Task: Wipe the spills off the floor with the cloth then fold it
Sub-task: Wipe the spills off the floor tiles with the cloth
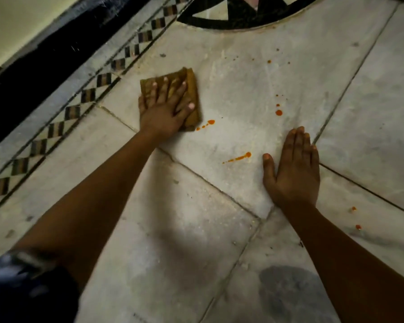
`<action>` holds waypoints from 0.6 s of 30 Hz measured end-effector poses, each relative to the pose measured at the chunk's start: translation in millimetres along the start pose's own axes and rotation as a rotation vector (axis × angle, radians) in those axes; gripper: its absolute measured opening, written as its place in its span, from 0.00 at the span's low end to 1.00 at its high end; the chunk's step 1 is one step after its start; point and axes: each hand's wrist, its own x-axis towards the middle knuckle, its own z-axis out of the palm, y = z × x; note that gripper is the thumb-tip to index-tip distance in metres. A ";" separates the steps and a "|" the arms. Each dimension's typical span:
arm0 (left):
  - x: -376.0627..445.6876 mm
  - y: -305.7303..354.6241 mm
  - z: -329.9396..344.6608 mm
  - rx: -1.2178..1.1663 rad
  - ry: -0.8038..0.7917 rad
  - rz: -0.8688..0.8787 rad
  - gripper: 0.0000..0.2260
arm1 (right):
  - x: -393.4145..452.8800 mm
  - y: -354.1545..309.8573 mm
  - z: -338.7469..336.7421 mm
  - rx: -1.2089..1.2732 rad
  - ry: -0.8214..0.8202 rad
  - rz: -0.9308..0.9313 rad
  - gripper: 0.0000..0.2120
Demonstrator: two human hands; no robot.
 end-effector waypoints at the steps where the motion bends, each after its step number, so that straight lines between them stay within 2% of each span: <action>1: -8.1 -14.0 0.6 0.025 0.011 0.019 0.26 | -0.7 -0.3 -0.5 0.000 0.004 0.003 0.36; 4: 2.9 -45.4 -7.7 0.022 0.018 -0.130 0.25 | -1.1 -1.3 -1.1 0.000 0.004 0.011 0.35; 7: 47.0 -26.5 -12.1 -0.050 -0.007 -0.247 0.26 | 0.9 -0.2 -1.3 -0.005 0.006 0.005 0.36; 10: 55.4 10.2 -6.0 -0.005 -0.017 -0.100 0.25 | -0.4 0.6 -0.4 -0.008 0.011 0.005 0.35; 13: 9.8 2.1 1.0 0.034 -0.006 0.090 0.27 | 0.7 -0.6 -2.6 -0.013 0.006 0.008 0.35; 15: -16.9 -29.9 1.2 0.035 0.012 0.079 0.29 | 0.6 -1.2 -3.3 -0.016 -0.002 0.014 0.35; 18: 2.4 -66.5 -8.4 0.028 0.023 -0.088 0.30 | 1.7 -2.4 -3.0 -0.017 0.001 0.019 0.35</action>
